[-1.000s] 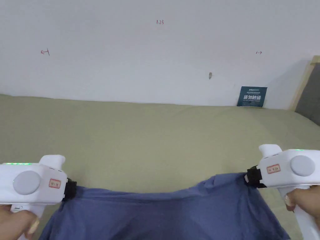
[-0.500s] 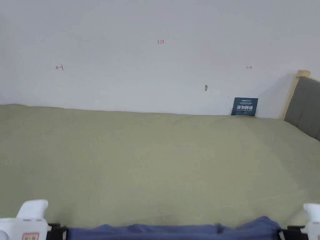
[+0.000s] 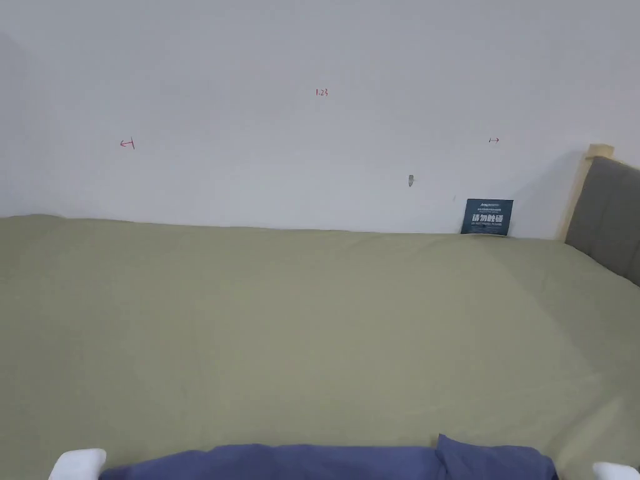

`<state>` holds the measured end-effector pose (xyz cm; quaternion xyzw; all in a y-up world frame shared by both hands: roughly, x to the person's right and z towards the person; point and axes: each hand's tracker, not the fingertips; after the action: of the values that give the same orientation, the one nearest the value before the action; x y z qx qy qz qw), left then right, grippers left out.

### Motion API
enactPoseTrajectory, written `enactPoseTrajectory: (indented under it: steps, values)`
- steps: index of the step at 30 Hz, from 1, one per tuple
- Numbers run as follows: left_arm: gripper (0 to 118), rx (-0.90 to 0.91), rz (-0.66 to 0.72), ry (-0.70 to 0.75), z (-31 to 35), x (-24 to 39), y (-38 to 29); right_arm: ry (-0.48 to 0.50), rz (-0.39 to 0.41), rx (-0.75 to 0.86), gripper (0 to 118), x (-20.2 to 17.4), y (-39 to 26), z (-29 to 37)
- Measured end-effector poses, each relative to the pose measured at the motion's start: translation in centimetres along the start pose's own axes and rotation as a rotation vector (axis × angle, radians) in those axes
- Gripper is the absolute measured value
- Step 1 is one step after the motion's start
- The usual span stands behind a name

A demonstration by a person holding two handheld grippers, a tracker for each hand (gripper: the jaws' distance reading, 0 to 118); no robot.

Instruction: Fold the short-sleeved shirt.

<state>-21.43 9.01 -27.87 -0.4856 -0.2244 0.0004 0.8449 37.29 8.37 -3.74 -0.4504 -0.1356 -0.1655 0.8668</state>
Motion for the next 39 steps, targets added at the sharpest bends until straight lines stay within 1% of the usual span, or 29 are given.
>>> enactPoseTrajectory:
  steps: [1, 2, 3, 4, 5, 6, 7, 8, 11, 12, 13, 14, 15, 16, 17, 19, 21, 24, 27, 28, 29, 30, 31, 32, 33, 34, 36, 38, 39]
  values:
    - [24, -0.004, 0.005, -0.004, 0.7, 0.4, 0.0, 0.007, -0.02, -0.02, 18, -0.3, 0.4, 1.0]
    - [31, -0.013, 0.009, -0.002, 1.7, 0.7, 0.2, -0.005, -0.014, -0.018, 23, -0.6, 0.7, 2.3]
    - [31, -0.016, 0.013, 0.002, 2.9, 0.8, 0.2, -0.033, 0.02, 0.002, 23, -1.3, 1.1, 3.7]
    - [63, -0.017, 0.013, -0.001, 4.0, 0.7, 0.3, -0.059, 0.051, 0.034, 47, -1.6, 1.3, 5.0]
    - [81, -0.012, 0.013, -0.017, 5.8, 1.1, 0.0, -0.078, 0.074, 0.061, 67, -2.0, 1.5, 6.6]
    - [90, 0.01, 0.022, -0.036, 7.1, 1.1, 0.1, -0.088, 0.082, 0.09, 85, -2.8, 1.8, 7.9]
    - [91, 0.043, 0.031, -0.045, 8.0, 1.0, 0.2, -0.075, 0.078, 0.118, 92, -3.3, 1.9, 8.8]
    - [91, 0.087, 0.044, -0.044, 9.0, 0.9, 0.4, -0.053, 0.063, 0.126, 90, -3.9, 2.0, 9.4]
    - [88, 0.21, 0.08, -0.018, 10.5, 1.1, 0.6, -0.021, 0.03, 0.146, 90, -5.9, 2.1, 9.5]
    - [83, 0.231, 0.09, -0.031, 10.6, 0.9, 0.7, -0.012, 0.029, 0.145, 89, -6.6, 2.0, 9.3]
    - [62, 0.236, 0.102, -0.04, 10.6, 0.9, 0.6, 0.008, 0.033, 0.143, 79, -7.1, 1.8, 9.0]
    - [33, 0.222, 0.106, -0.044, 10.4, 0.7, 0.7, 0.035, 0.05, 0.143, 57, -7.7, 1.6, 8.4]
    - [1, 0.211, 0.109, -0.036, 10.0, 0.5, 0.7, 0.035, 0.061, 0.128, 21, -8.4, 1.3, 7.8]
    - [0, 0.207, 0.114, -0.027, 9.8, 0.3, 0.5, 0.029, 0.06, 0.093, 0, -9.0, 1.0, 7.2]
    - [0, 0.188, 0.114, -0.035, 9.4, -0.1, 0.4, 0.015, 0.075, 0.084, 0, -9.4, 0.7, 6.9]
    - [0, 0.146, 0.1, -0.078, 8.7, -1.0, 0.1, 0.045, 0.113, 0.062, 0, -10.1, 0.2, 6.0]
    - [0, 0.098, 0.097, -0.135, 7.7, -2.4, 0.1, 0.06, 0.12, 0.053, 0, -10.7, -0.2, 5.4]
    - [0, 0.07, 0.241, -0.307, 5.7, -5.7, 0.4, 0.082, 0.107, 0.063, 0, -11.3, -0.4, 4.9]
    - [0, 0.045, 0.353, -0.431, 3.4, -8.8, 0.4, 0.111, 0.1, 0.074, 0, -11.6, -0.2, 4.7]
    - [3, 0.05, 0.388, -0.421, 2.6, -9.6, 0.4, 0.114, 0.106, 0.076, 0, -11.7, -0.1, 4.8]
    - [19, 0.044, 0.413, -0.429, 1.8, -10.3, 0.3, 0.118, 0.118, 0.079, 0, -11.8, 0.0, 4.9]
    - [54, 0.019, 0.458, -0.431, 0.9, -11.0, 0.3, 0.121, 0.125, 0.08, 0, -11.8, 0.0, 5.1]
    - [81, 0.001, 0.508, -0.447, 0.1, -11.5, 0.2, 0.123, 0.127, 0.078, 0, -12.1, 0.1, 5.1]
    - [95, -0.003, 0.549, -0.46, -0.8, -11.6, -0.2, 0.129, 0.126, 0.076, 0, -12.0, 0.1, 5.2]
    - [95, 0.001, 0.6, -0.503, -1.3, -11.6, -0.7, 0.135, 0.125, 0.075, 0, -12.0, 0.2, 5.3]
    - [118, 0.097, 0.653, -0.625, -1.4, -11.8, -1.4, 0.141, 0.123, 0.074, 0, -12.0, 0.1, 5.4]
    - [118, 0.115, 0.731, -0.682, -2.7, -11.4, -1.6, 0.147, 0.129, 0.067, 0, -12.2, 0.1, 5.3]
    - [118, 0.05, 0.68, -0.758, -4.0, -9.9, -1.4, 0.137, 0.146, 0.054, 0, -12.5, 0.1, 5.1]
    - [118, 0.029, 0.602, -0.741, -4.2, -8.7, -1.0, 0.137, 0.152, 0.05, 0, -12.8, 0.0, 4.9]
